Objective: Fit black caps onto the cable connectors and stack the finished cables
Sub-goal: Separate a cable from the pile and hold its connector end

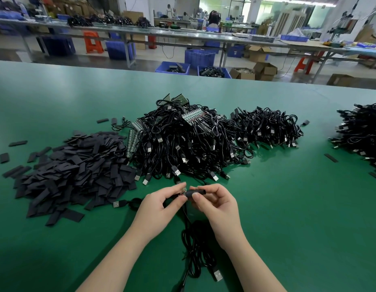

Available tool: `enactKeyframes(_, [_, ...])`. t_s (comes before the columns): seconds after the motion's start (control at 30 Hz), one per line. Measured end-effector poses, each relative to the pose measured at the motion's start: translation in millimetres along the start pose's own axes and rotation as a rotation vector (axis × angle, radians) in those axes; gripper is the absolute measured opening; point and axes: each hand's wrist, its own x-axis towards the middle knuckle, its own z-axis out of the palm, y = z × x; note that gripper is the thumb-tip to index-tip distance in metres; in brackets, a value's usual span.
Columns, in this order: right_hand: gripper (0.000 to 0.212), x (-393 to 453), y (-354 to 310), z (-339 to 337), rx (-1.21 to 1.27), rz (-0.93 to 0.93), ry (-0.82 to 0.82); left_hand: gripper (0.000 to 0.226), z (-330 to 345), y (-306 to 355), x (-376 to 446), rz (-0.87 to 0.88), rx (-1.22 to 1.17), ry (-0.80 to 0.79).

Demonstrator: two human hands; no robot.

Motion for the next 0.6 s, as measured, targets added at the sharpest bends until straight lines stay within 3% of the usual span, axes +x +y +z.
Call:
enactKeyframes(0.3, [0.027, -0.1, -1.5, 0.1, 0.004, 0.010, -0.019, 0.025, 0.2, -1.7, -0.2, 0.003, -0.015, -0.016])
enactKeyframes(0.5, [0.027, 0.7, 1.2, 0.4, 0.004, -0.006, 0.024, 0.018, 1.5, 3.5, -1.7, 0.010, -0.068, 0.186])
enactKeyframes(0.6, [0.025, 1.5, 2.1, -1.2, 0.019, 0.004, 0.049, 0.024, 1.5, 6.0, -4.0, 0.061, -0.031, 0.115])
